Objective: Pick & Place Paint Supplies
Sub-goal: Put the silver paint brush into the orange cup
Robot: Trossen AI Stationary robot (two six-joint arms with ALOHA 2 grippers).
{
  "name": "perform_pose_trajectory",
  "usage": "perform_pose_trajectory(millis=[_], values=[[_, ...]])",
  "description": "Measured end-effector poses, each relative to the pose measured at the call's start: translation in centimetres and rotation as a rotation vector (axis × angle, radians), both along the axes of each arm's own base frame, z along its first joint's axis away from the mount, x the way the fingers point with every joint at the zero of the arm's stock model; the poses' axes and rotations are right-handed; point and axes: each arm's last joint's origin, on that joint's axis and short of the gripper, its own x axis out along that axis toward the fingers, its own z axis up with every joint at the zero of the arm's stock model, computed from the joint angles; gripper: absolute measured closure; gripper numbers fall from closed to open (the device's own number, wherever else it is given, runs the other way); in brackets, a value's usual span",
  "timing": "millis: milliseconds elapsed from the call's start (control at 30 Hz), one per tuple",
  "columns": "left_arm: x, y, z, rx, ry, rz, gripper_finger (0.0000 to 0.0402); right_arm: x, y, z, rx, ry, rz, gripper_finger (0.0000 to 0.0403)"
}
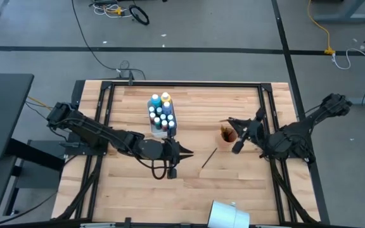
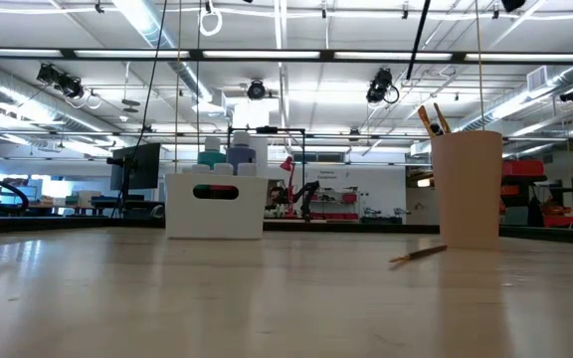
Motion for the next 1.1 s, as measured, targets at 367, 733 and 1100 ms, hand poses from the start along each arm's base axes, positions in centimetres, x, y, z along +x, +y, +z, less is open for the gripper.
perform_pose_trajectory(millis=[367,733,1100], values=[[0.0,0.0,-0.1,0.002,0.009,0.001,0.0356,-1.1,-0.1,-2.3,0.155,0.171,0.242,0.0384],[0.0,0.0,-0.1,0.002,0.010,0.001,0.0356,-3.2,-1.4,-1.6,0.231,0.156,0.271,0.0385],[0.0,0.0,-0.1,0.000,0.009,0.002,0.0356,-3.0,-1.6,-4.8,0.326,0.341,0.113,0.0375]])
